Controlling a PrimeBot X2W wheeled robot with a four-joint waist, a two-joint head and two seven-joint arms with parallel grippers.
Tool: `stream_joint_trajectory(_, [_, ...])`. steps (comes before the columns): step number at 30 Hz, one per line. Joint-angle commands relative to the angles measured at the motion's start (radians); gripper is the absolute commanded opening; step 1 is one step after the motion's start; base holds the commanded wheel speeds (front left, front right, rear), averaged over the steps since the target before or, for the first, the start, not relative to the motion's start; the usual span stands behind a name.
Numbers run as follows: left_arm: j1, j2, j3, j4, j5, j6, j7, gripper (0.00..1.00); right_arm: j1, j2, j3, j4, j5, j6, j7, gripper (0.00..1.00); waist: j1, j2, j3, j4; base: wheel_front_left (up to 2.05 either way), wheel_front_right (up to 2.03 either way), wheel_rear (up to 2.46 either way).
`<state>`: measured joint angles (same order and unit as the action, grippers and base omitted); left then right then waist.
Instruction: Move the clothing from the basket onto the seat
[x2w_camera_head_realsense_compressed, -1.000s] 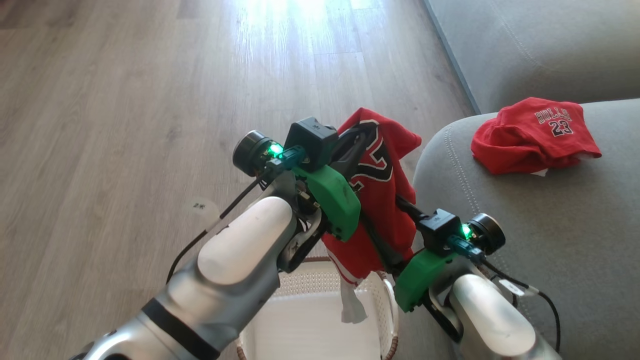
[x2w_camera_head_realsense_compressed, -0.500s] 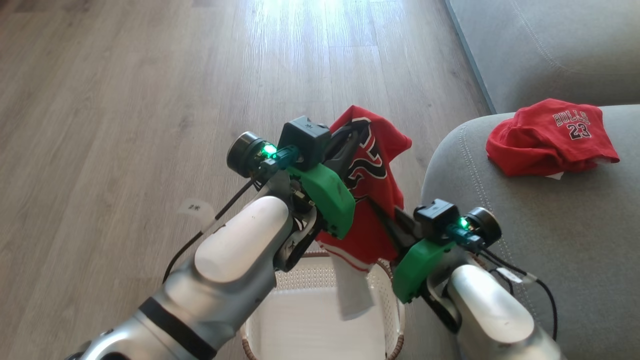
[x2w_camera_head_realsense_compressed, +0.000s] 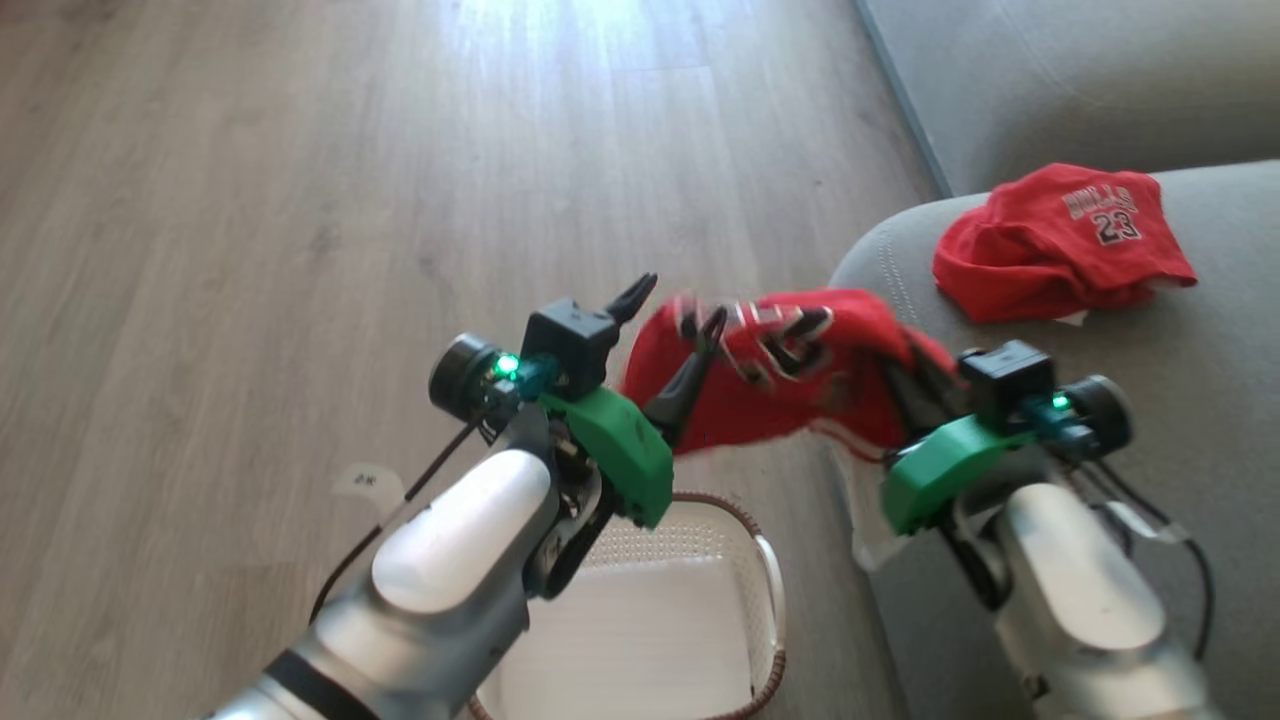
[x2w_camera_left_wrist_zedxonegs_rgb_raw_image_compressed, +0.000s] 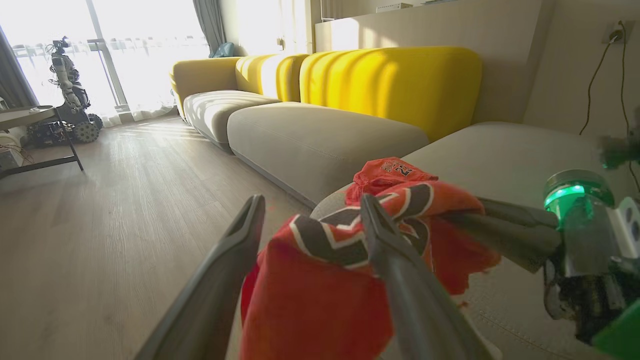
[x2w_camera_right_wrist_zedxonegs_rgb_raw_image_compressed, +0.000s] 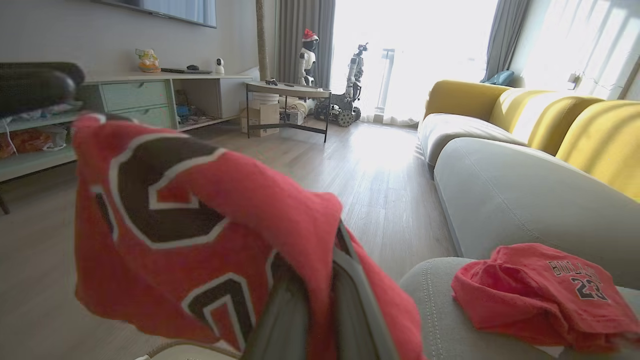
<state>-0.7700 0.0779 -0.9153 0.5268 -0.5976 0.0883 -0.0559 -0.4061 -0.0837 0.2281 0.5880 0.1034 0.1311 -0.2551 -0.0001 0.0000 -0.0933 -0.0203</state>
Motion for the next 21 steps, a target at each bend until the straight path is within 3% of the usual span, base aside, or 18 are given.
stream_joint_trajectory(1, [-0.031, 0.022, 0.035, -0.023, -0.004, 0.003, -0.012, 1.00, -0.048, -0.009, -0.003, -0.043, -0.008, 0.000, -0.007, 0.00, 0.0001, 0.0000, 0.005, -0.017, 0.00, 0.00, 0.00])
stream_joint_trajectory(12, [0.054, 0.009, 0.014, -0.007, -0.014, 0.022, -0.084, 1.00, -0.007, -0.065, -0.147, -0.113, -0.052, 0.000, -0.007, 0.00, 0.0001, 0.0000, 0.035, -0.177, 0.00, 0.00, 0.00])
stream_joint_trajectory(21, [0.089, -0.003, -0.011, 0.013, -0.016, 0.029, -0.119, 1.00, 0.021, -0.073, -0.175, -0.154, -0.069, 0.000, 0.003, 0.00, 0.0001, 0.0000, 0.081, -0.311, 0.00, 0.00, 0.00])
